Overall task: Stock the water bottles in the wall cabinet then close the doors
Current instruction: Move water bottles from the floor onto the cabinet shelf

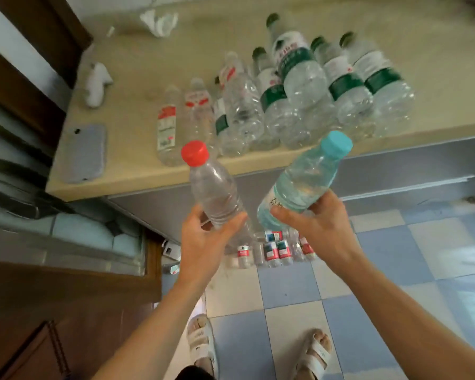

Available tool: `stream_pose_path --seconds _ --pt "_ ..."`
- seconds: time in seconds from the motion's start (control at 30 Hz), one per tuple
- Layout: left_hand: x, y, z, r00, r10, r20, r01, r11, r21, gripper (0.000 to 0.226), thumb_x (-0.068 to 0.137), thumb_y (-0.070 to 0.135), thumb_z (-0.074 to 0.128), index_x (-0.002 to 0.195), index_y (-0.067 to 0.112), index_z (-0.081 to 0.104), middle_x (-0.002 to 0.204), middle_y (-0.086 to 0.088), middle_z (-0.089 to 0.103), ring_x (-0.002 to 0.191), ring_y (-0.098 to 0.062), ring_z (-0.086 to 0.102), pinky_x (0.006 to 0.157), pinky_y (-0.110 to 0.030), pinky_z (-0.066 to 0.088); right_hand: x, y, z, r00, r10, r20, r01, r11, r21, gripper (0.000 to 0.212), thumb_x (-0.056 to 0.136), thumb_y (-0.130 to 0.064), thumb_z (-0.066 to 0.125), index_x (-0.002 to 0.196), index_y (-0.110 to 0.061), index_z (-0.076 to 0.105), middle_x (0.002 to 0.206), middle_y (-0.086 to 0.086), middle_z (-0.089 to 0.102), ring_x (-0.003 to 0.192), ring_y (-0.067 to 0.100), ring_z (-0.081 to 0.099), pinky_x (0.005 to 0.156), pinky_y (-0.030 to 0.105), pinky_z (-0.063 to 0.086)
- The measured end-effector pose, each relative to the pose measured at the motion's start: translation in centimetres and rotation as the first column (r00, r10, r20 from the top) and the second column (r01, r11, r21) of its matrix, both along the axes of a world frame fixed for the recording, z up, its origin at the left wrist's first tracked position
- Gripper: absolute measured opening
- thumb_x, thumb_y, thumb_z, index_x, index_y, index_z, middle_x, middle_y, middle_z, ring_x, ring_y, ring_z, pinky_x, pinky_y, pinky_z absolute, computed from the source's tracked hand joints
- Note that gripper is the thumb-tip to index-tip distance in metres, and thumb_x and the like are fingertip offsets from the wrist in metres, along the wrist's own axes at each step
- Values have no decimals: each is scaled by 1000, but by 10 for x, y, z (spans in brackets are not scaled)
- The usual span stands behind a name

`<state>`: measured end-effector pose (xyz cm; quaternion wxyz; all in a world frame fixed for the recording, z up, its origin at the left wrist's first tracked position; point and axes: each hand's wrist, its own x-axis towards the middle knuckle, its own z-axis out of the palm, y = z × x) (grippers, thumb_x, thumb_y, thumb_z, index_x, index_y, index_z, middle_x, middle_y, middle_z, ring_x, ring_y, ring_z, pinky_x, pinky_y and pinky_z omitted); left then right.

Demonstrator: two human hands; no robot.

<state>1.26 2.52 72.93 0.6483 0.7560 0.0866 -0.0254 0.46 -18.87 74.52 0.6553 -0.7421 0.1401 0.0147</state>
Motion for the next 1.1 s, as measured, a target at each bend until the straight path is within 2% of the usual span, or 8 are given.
stream_pose_path --seconds 0.23,0.37,0.47,0.57,0.73,0.87,0.93,1.1 --pt "52 79 144 967 -31 254 48 997 -60 35 72 45 87 103 39 73 100 13 77 93 -4 72 73 -13 53 40 78 145 978 45 203 -35 998 -54 55 72 -35 91 121 -28 65 111 -12 76 103 9 72 92 42 59" --pt "80 113 211 936 -48 349 82 993 -83 36 76 44 86 108 32 75 102 11 78 96 -6 73 75 -15 55 65 118 214 940 47 339 -17 996 -91 49 76 -33 88 118 -29 65 107 -17 76 99 5 72 86 31 60" --pt "103 130 259 913 -68 402 95 994 -49 40 76 50 84 111 34 73 105 10 77 99 -10 73 83 -31 59 81 133 257 905 52 422 4 991 -132 45 75 -38 88 114 -36 64 104 -24 74 94 -1 71 73 15 57" --pt "127 138 308 886 -76 458 83 997 3 43 74 60 80 110 38 72 106 13 76 100 -9 72 91 -47 57 101 133 295 879 61 472 1 992 -130 42 74 -43 87 110 -39 65 102 -26 74 91 -3 70 68 10 53" --pt "164 123 388 819 -28 573 -8 998 59 39 74 59 81 106 39 71 101 21 74 92 2 69 84 -34 57 142 108 363 815 113 568 -3 981 -192 43 75 -52 84 111 -41 65 103 -24 73 91 -1 69 68 15 55" --pt "186 108 447 761 17 648 -57 998 41 40 74 59 79 107 40 68 100 24 73 90 7 66 74 -23 49 182 94 422 753 168 636 -43 978 -206 42 76 -50 84 112 -38 66 102 -20 74 92 3 71 84 37 61" --pt "196 105 479 727 41 685 -85 996 31 36 75 55 80 105 39 69 98 26 72 88 10 66 69 -17 48 202 92 454 724 195 662 -73 976 -207 45 73 -53 83 112 -37 66 101 -14 75 92 8 73 83 43 62" --pt "226 111 545 668 109 736 -81 994 -74 40 75 53 79 107 32 72 97 17 76 88 3 71 58 -8 52 247 99 528 631 244 736 -117 968 -220 48 80 -48 80 122 -32 64 111 -5 72 94 13 73 76 40 64"
